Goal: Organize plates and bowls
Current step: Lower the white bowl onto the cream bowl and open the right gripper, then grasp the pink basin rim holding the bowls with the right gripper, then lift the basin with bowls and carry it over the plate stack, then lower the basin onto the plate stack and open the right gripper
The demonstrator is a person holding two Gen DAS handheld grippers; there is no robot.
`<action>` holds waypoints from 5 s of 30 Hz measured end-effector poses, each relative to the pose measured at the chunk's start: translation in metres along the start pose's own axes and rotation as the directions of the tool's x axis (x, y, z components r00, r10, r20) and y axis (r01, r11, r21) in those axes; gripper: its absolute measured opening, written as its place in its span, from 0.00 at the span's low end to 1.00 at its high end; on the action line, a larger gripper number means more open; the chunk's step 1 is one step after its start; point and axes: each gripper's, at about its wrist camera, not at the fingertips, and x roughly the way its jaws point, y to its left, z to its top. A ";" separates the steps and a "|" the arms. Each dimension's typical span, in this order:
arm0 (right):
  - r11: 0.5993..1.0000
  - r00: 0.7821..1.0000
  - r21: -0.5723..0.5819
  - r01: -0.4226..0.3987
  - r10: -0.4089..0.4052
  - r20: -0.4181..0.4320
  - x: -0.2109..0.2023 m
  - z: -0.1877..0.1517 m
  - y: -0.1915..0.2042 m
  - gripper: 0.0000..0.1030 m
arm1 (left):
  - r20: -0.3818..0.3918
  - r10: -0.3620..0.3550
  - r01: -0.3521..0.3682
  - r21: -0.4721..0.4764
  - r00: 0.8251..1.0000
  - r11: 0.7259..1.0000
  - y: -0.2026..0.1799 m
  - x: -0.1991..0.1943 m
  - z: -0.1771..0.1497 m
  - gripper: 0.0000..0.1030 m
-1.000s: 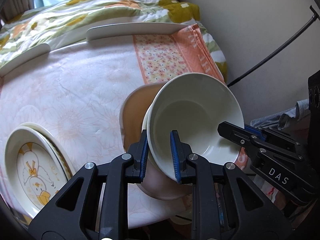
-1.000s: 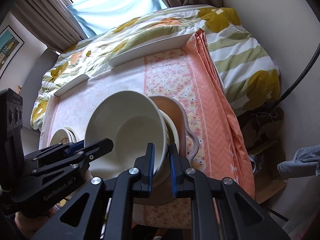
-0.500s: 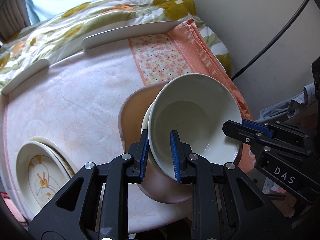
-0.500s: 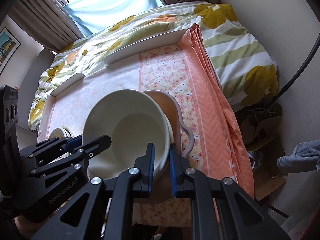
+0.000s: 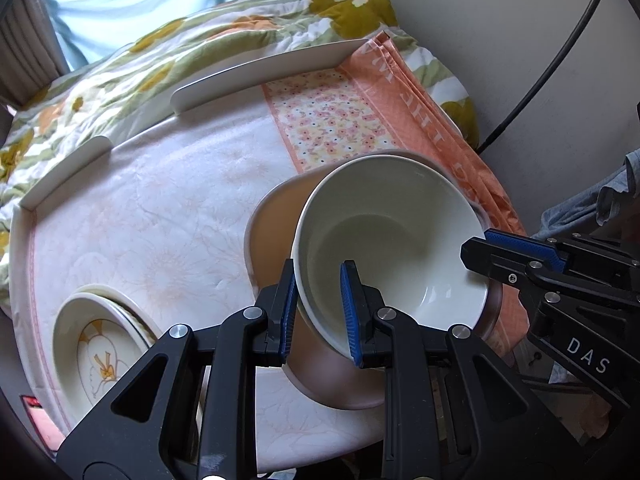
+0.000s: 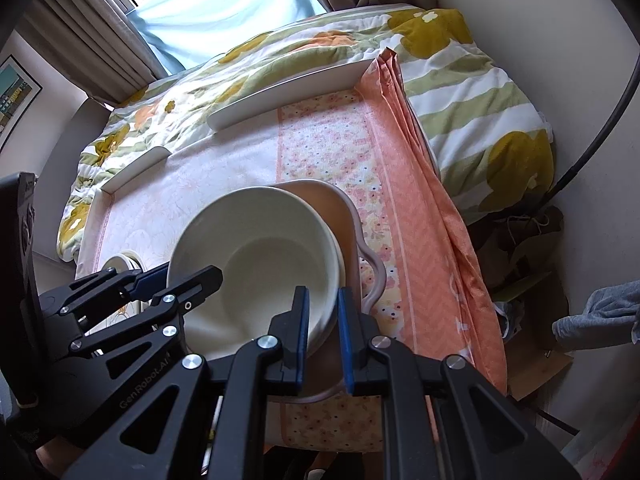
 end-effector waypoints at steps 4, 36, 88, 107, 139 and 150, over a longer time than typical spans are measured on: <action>1.000 1.000 -0.003 -0.001 0.001 -0.002 0.000 0.000 0.000 0.13 | -0.008 -0.009 0.009 -0.011 1.000 1.000 0.002 0.000 0.000 0.18; 0.923 0.982 -0.348 0.166 -0.188 -0.032 -0.044 -0.005 -0.014 1.00 | -0.050 -0.005 0.008 0.044 0.999 0.999 0.041 -0.046 -0.037 0.98; 0.809 0.989 -0.585 -0.052 -0.041 -0.145 0.014 0.017 0.081 0.13 | -0.041 -0.028 0.030 0.056 0.999 0.998 0.069 -0.041 -0.017 0.12; 0.811 0.981 -0.574 -0.110 -0.005 -0.196 0.061 -0.034 0.237 0.13 | -0.091 0.002 0.000 0.017 0.996 1.000 0.221 -0.061 -0.117 0.12; 0.853 0.964 -0.515 -0.083 -0.062 -0.258 0.099 -0.052 0.253 0.14 | -0.160 0.036 -0.039 -0.015 0.986 0.999 0.225 -0.034 -0.145 0.12; 0.897 0.963 -0.436 -0.073 -0.050 -0.264 0.082 -0.046 0.246 0.14 | -0.226 0.020 -0.024 -0.016 0.974 1.000 0.226 -0.037 -0.140 0.14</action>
